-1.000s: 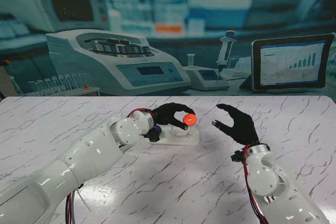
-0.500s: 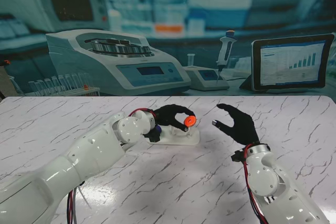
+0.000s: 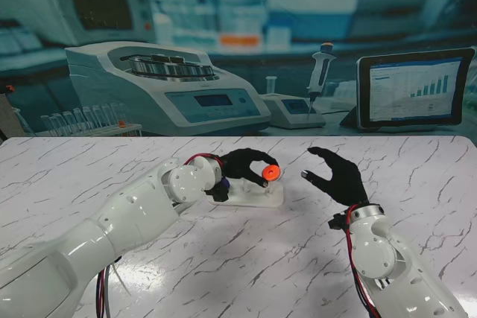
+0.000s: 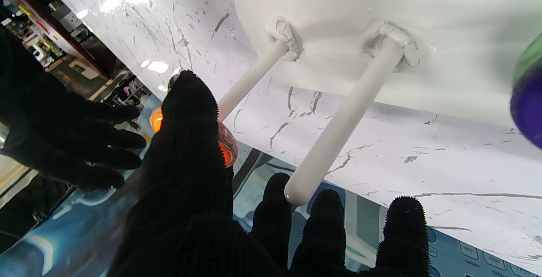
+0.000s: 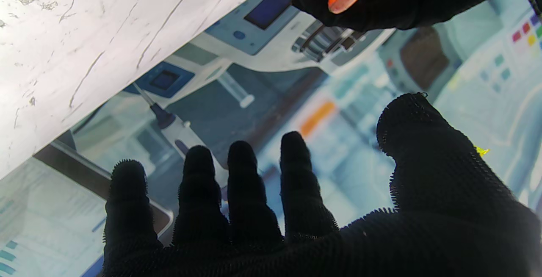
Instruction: Move the three rings of the Hanoi Tower from the left rod to the right rod
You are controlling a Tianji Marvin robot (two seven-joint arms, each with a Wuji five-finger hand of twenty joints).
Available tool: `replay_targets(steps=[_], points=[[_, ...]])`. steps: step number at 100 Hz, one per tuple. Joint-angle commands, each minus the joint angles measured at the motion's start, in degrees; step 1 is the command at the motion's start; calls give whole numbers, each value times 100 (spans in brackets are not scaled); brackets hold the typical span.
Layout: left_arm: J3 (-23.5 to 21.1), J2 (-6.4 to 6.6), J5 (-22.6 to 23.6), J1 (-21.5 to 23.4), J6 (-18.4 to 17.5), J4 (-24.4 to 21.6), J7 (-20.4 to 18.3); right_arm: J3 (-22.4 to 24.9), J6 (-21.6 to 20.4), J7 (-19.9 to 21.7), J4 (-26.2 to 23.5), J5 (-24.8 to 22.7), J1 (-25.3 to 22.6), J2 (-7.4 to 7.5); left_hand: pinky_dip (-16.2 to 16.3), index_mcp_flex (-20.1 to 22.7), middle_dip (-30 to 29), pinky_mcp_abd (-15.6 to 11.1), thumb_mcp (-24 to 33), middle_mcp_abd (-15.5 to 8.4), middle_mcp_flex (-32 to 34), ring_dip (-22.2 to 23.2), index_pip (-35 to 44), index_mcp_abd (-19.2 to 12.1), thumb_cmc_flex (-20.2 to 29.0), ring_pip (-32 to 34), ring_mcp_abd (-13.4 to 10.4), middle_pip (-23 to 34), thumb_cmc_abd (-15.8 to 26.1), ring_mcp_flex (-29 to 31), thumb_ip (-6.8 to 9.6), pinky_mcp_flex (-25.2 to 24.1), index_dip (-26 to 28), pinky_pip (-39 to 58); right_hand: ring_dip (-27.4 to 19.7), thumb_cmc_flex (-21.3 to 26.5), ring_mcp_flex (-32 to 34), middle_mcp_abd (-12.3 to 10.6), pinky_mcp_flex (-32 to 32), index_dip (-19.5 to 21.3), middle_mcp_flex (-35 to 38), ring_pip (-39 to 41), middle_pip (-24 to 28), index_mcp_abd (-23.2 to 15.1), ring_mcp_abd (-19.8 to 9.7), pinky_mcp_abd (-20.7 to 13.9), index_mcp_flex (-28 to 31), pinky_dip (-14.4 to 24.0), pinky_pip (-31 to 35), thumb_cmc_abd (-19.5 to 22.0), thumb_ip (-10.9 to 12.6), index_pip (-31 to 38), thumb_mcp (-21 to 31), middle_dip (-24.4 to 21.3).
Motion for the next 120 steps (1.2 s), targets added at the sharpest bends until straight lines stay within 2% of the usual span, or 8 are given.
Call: replay_targets(steps=[1,28,42,55,71,86,106,120], points=[[64,-41,33,-82,-122,57,-128,-17,-13,-23,-29,9,-46,-47,115,491,37,118,202,-54,19,66,513,-369,352,38,0,-58,445,98,-31,5,215,246,62,-14,79,-36,-69,-29,-24,57,42,15,-28,-72,99,69,-52,59,93,34,-94,28],[203,-55,53,-145,-130,186,-269,-8,-8,-29,-31,6,-48,-47,128,368,33,115,251,-11,-35,62,160,121,-5,33,13,-70,644,62,155,-1,-145,291,63,12,76,-13,-76,-24,-19,54,47,41,-13,-68,114,68,-56,44,93,42,-88,34],[216,-35,0,-163,-259,224,-363,-16,-1,-22,-26,13,-45,-48,93,-426,-15,134,401,125,-292,31,-688,775,-410,-11,61,-154,-51,-47,324,-55,-815,243,64,19,76,-2,-81,-21,-13,56,55,55,3,-54,120,65,-61,40,93,47,-89,37],[276,-7,-33,-244,-470,293,-519,-21,11,-17,-21,19,-40,-48,33,-1337,-162,113,1588,335,-853,-65,-1327,1201,-1299,-87,106,-290,-669,-285,262,-123,-1583,56,66,23,88,1,-75,-20,-9,63,64,41,14,-41,128,65,-60,38,93,52,-92,38],[356,14,-108,-343,-634,355,-724,-34,32,-11,-16,24,-32,-49,-24,-1994,-217,61,1737,664,-1423,-100,-1549,1569,-1458,-149,136,-412,-727,-505,241,-187,-1787,-64,70,27,109,-4,-65,-19,6,75,78,12,8,-34,139,66,-55,42,91,58,-97,40],[360,-11,-69,-347,-711,408,-643,-42,40,-13,-10,32,-25,-51,-24,-2045,-211,39,2079,710,-1478,-88,-1514,1664,-955,-93,134,-354,-662,-452,327,-104,-1852,-31,74,30,121,-30,-62,-19,5,81,79,-33,2,-37,142,66,-54,48,90,60,-100,39],[311,-102,93,-284,-769,508,-242,-45,37,-18,-5,36,-22,-53,103,-1732,-125,45,3187,490,-962,7,-1391,1343,664,169,152,-111,138,66,358,305,-1895,553,76,28,122,-48,-58,-20,3,78,74,-49,-15,-54,143,67,-51,50,90,59,-107,36],[265,-132,186,-230,-664,488,-40,-42,28,-17,-6,33,-23,-52,253,-1368,-46,187,3838,334,-536,98,-1229,1003,798,404,152,47,345,602,454,775,-1854,1220,75,35,110,-47,-59,-21,-1,69,65,-51,-24,-67,141,68,-50,52,91,56,-104,34]])
